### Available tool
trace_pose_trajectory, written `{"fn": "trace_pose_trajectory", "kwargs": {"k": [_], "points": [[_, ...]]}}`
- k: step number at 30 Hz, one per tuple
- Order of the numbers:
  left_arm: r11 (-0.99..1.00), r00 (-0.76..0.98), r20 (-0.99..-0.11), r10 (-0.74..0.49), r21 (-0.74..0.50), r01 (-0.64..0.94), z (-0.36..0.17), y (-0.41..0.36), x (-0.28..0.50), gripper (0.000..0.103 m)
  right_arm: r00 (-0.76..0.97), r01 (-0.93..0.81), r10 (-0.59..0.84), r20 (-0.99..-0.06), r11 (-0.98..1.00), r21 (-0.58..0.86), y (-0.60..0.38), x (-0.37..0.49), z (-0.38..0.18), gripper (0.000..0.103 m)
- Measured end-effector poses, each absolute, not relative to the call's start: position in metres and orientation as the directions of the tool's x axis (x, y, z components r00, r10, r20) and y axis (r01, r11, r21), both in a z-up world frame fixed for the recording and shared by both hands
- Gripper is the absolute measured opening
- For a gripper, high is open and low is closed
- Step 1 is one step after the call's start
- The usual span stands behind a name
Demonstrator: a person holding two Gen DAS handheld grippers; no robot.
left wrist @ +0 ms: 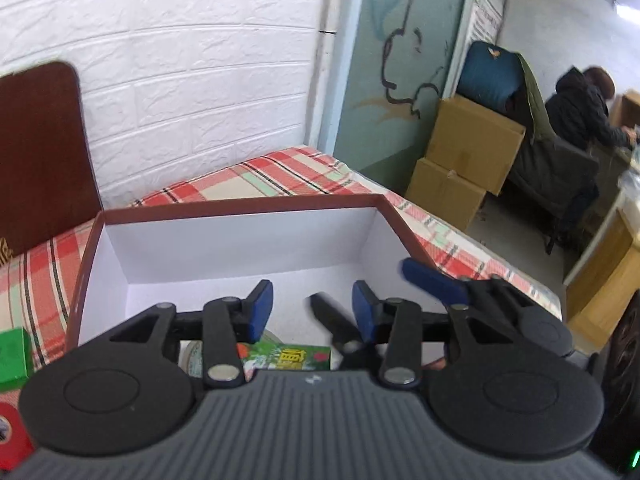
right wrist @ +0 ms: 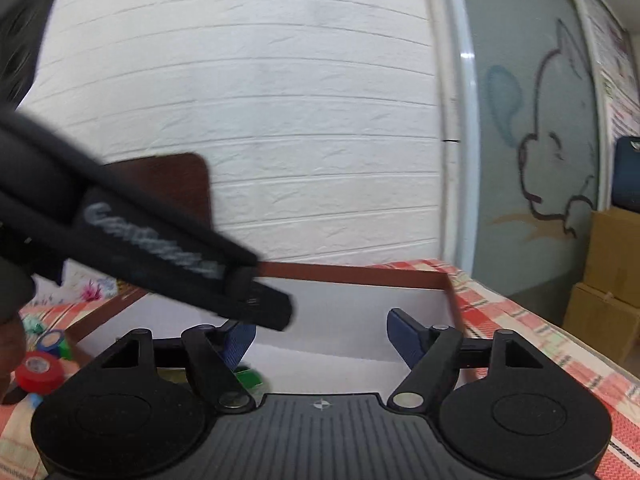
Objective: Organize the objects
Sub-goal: 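Lower the green box into the brown box and release it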
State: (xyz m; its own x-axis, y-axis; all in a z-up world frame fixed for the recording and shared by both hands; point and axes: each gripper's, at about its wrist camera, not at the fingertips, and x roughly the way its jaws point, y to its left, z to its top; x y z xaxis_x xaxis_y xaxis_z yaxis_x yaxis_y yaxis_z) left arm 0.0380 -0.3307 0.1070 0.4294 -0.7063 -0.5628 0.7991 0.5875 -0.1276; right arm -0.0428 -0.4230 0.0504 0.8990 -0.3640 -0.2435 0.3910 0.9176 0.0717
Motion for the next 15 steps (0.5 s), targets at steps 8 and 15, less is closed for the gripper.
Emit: {"fn": "trace_pose_trajectory", "kwargs": {"k": [8,15], "points": [[0.653,0.5,-0.512,-0.699,-0.172,0.737,0.118,-0.292,0.042,0.055,0.887,0.444,-0.406,-0.218,0.881,0.162,-0.449,-0.083,0.042,0.077],[0.71,0.554,-0.501,-0.665,-0.193,0.677,0.111,-0.229,0.037,0.055,0.921,0.374,-0.341,-0.187,0.909,0.183,-0.419,-0.103,0.055,0.077]]}}
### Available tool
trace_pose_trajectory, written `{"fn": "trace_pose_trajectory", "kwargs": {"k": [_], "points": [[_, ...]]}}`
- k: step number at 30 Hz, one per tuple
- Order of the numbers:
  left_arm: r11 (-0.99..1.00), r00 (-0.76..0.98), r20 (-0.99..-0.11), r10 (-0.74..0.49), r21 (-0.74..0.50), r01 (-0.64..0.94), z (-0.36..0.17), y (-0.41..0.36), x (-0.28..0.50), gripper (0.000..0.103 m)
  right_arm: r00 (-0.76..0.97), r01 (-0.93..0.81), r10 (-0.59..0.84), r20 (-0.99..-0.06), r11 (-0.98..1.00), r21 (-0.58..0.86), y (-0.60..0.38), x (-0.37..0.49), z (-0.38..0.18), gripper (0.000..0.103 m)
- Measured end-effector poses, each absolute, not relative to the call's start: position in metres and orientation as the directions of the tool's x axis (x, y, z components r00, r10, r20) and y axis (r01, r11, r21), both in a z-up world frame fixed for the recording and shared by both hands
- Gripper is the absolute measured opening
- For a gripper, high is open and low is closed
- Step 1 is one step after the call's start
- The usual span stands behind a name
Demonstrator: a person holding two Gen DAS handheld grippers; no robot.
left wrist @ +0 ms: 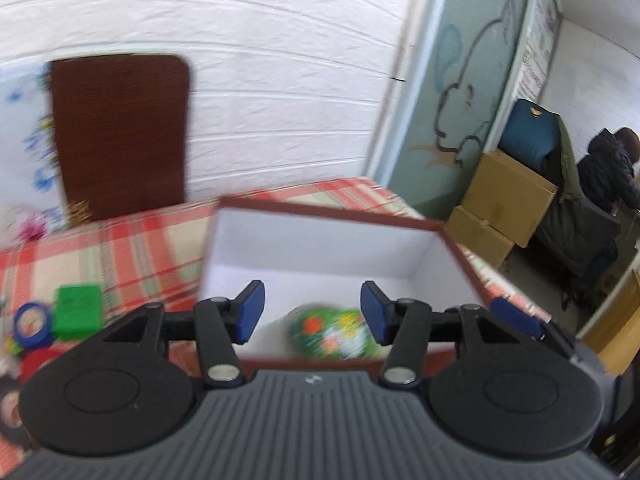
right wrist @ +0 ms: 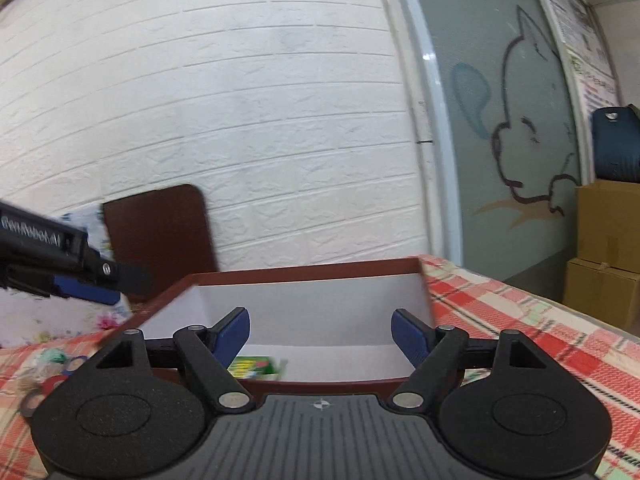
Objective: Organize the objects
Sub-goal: 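Lower the green box into the brown box and release it, then grasp the red tape roll with the left tool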
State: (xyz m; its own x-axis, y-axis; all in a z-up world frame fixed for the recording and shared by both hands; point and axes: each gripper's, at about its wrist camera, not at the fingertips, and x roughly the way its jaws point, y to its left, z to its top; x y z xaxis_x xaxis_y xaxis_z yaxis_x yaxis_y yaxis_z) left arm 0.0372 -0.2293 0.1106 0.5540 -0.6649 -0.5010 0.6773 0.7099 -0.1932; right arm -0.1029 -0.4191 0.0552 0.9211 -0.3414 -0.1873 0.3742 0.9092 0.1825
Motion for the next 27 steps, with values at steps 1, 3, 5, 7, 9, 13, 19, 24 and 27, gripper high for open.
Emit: {"fn": "trace_pose_trajectory", "kwargs": {"k": [1,3,5,7,9,13,19,24,27], "points": [[0.721,0.561,-0.505,-0.655,-0.198,0.664,0.106,-0.216,0.037,0.055,0.933,0.343,-0.311,-0.181,0.922,0.181,-0.411,-0.101,0.056,0.077],[0.752,0.58,-0.521,-0.627,-0.208,0.626,0.095,-0.188,0.036,0.055,0.955,0.268,-0.241,-0.174,0.95,0.159,-0.388,-0.097,0.058,0.077],[0.791,0.599,-0.548,-0.583,-0.215,0.573,0.08,-0.157,0.038,0.055,0.972,0.175,-0.15,-0.18,0.975,0.133,-0.362,-0.091,0.058,0.077],[0.832,0.608,-0.591,-0.529,-0.219,0.51,0.065,-0.126,0.042,0.055,0.976,0.082,-0.058,-0.209,0.991,0.105,-0.337,-0.08,0.053,0.077],[0.874,0.618,-0.635,-0.464,-0.212,0.438,0.049,-0.098,0.047,0.055,0.966,-0.003,0.024,-0.257,0.997,0.079,-0.311,-0.067,0.047,0.076],[0.926,0.621,-0.691,-0.369,-0.219,0.307,0.026,-0.047,0.059,0.055,0.915,-0.15,0.159,-0.372,0.987,0.055,-0.267,-0.036,0.028,0.075],[0.933,0.617,-0.7,-0.359,-0.286,0.218,0.015,-0.007,0.066,0.055,0.84,-0.249,0.227,-0.492,0.968,0.022,-0.226,0.027,0.007,0.074],[0.925,0.616,-0.693,-0.373,-0.325,0.194,0.01,0.01,0.068,0.055,0.781,-0.198,0.324,-0.534,0.939,0.279,-0.242,0.091,0.001,0.081],[0.922,0.617,-0.691,-0.377,-0.343,0.178,0.009,0.018,0.071,0.055,0.759,-0.177,0.34,-0.555,0.928,0.327,-0.243,0.117,-0.009,0.082]]}}
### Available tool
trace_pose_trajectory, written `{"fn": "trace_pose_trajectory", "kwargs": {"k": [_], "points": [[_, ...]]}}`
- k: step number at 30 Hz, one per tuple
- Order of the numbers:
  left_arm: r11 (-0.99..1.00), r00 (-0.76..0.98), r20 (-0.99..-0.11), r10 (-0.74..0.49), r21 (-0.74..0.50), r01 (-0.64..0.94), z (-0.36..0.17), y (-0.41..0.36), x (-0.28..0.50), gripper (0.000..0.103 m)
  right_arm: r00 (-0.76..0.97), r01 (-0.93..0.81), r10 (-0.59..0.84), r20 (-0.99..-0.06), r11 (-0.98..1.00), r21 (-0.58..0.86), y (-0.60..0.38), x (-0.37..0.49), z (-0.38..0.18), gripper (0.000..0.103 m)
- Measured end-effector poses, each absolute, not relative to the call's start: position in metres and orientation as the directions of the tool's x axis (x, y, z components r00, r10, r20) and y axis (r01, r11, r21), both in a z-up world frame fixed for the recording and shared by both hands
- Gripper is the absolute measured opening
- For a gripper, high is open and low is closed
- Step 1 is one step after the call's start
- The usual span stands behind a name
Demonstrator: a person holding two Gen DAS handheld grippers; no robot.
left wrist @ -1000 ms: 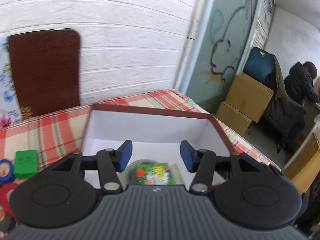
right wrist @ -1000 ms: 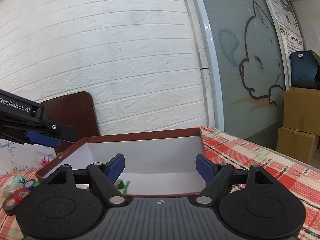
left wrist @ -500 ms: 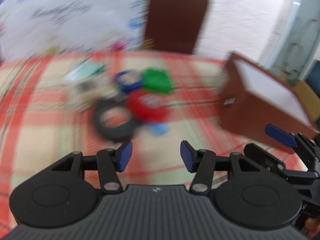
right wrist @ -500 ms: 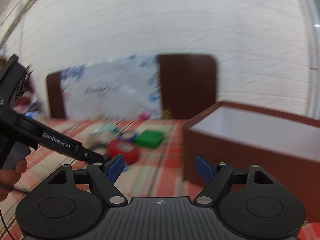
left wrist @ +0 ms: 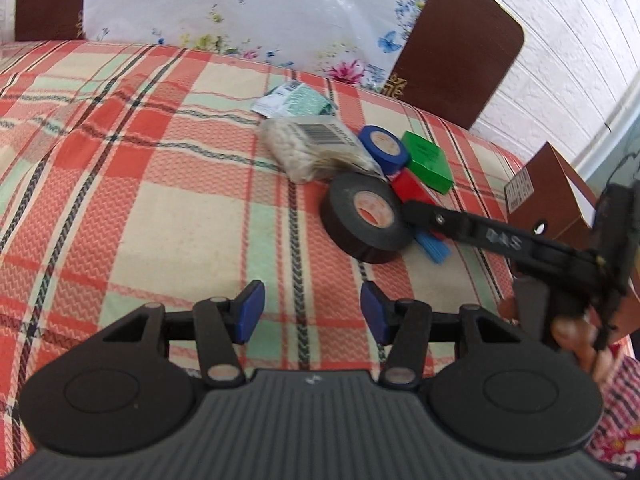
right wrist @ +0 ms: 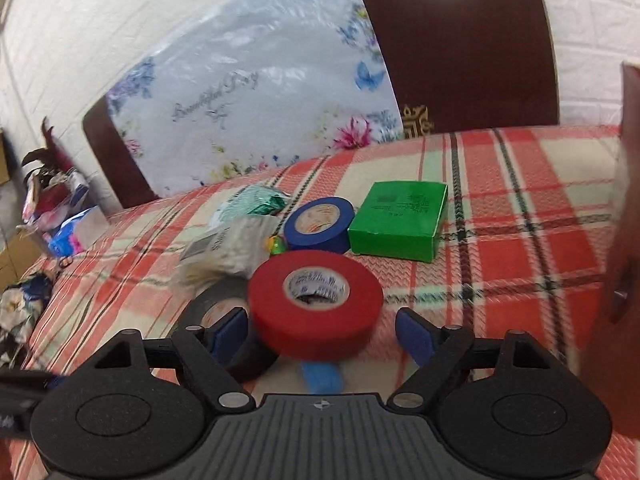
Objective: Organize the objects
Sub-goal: 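Grasp the red tape roll with the left tool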
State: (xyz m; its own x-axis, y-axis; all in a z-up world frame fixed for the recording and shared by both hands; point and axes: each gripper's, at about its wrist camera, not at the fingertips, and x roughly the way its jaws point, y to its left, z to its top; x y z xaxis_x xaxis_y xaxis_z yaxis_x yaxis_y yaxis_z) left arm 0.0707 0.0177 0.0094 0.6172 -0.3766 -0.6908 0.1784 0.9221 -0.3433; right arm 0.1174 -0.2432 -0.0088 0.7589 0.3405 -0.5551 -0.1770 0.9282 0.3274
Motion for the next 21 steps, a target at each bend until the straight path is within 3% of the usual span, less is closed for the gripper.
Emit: {"fn": "trace_pose_trajectory", "kwargs": {"k": [2,6,13,21], "points": [[0.919,0.62,-0.687,-0.379,-0.355,0.169,0.01,0.023,0.072,0.055,0.763,-0.183,0.336,-0.553,0.932,0.313,-0.238,0.121,-0.008,0.074],[0.91,0.62,-0.676,-0.399,-0.377,0.174,0.014,0.024,0.073,0.055,0.778,-0.214,0.311,-0.546,0.948,0.236,-0.225,0.1,-0.005,0.074],[0.871,0.552,-0.674,-0.491,-0.382,0.308,0.02,-0.021,0.066,0.055,0.791,-0.294,0.206,-0.576,0.954,-0.063,-0.204,0.009,-0.013,0.073],[0.845,0.439,-0.753,-0.491,-0.289,0.449,0.009,-0.095,0.049,0.054,0.792,-0.233,0.177,-0.584,0.972,-0.021,-0.224,-0.045,-0.013,0.076]]}}
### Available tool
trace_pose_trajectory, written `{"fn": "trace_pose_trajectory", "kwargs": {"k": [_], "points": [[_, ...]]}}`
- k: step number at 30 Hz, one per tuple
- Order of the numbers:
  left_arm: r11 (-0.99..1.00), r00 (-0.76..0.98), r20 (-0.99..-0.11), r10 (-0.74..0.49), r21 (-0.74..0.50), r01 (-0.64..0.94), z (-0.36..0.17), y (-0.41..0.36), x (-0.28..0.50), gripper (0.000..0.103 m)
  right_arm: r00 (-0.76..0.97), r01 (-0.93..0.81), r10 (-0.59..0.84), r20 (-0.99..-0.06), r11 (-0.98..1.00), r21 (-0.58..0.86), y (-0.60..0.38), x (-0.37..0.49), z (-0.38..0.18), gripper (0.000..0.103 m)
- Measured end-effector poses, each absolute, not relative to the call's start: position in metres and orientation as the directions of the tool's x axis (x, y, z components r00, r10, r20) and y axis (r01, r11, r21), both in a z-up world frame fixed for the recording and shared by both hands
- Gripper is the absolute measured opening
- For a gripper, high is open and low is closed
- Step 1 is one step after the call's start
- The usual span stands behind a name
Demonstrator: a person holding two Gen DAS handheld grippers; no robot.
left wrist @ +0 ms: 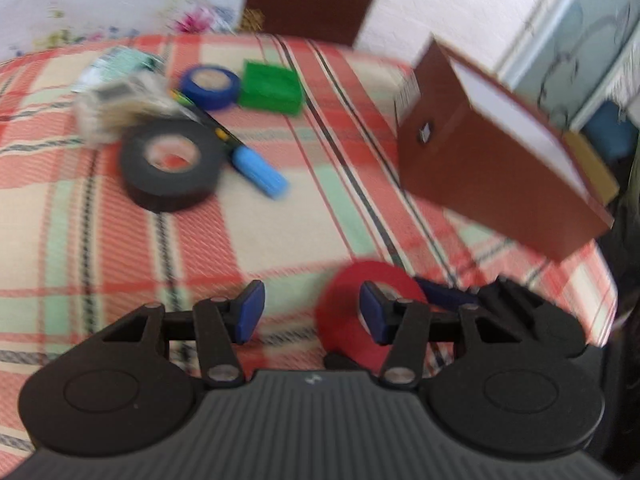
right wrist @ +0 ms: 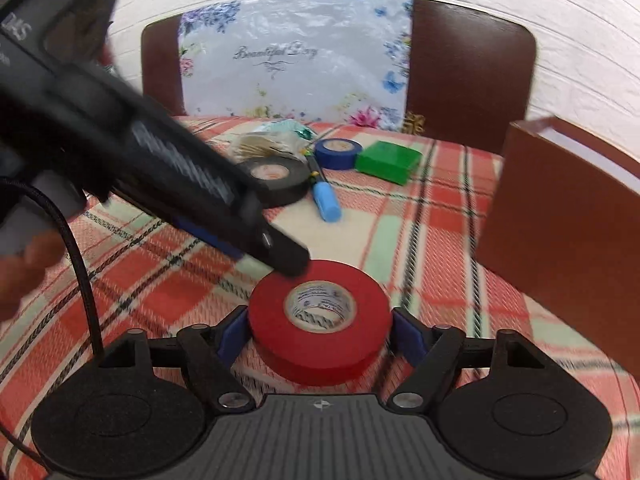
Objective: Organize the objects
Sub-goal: 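Grasp the red tape roll with the left tool, then carry the red tape roll into the brown box and release it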
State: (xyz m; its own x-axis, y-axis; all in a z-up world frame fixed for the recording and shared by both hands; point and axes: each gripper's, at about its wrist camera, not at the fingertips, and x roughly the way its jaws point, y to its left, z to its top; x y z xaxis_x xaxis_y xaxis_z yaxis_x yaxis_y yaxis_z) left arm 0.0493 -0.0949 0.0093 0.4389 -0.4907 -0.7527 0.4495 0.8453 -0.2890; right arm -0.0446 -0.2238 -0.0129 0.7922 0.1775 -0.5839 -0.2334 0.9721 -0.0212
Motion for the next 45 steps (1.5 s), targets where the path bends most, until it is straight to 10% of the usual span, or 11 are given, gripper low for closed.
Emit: {"fn": "trace_pose_trajectory", "kwargs": {"k": [6,21,45], "points": [[0.834,0.415,-0.775,-0.476,-0.247,0.494,0.012,-0.111,0.043,0.033,0.79,-0.247,0.21,-0.577,0.969,0.014,-0.229,-0.051,-0.013,0.069],[0.641,0.485,-0.615,-0.622,-0.044,0.767,0.116,-0.247,0.029,0.033,0.957,0.05,-0.094,-0.274,0.986,-0.161,-0.317,-0.077,0.059,0.07],[0.557,0.388,-0.602,-0.698,-0.116,0.823,0.092,-0.339,0.018,0.034,0.919,0.286,-0.281,-0.278,0.958,-0.022,-0.424,-0.078,0.042,0.073]]}}
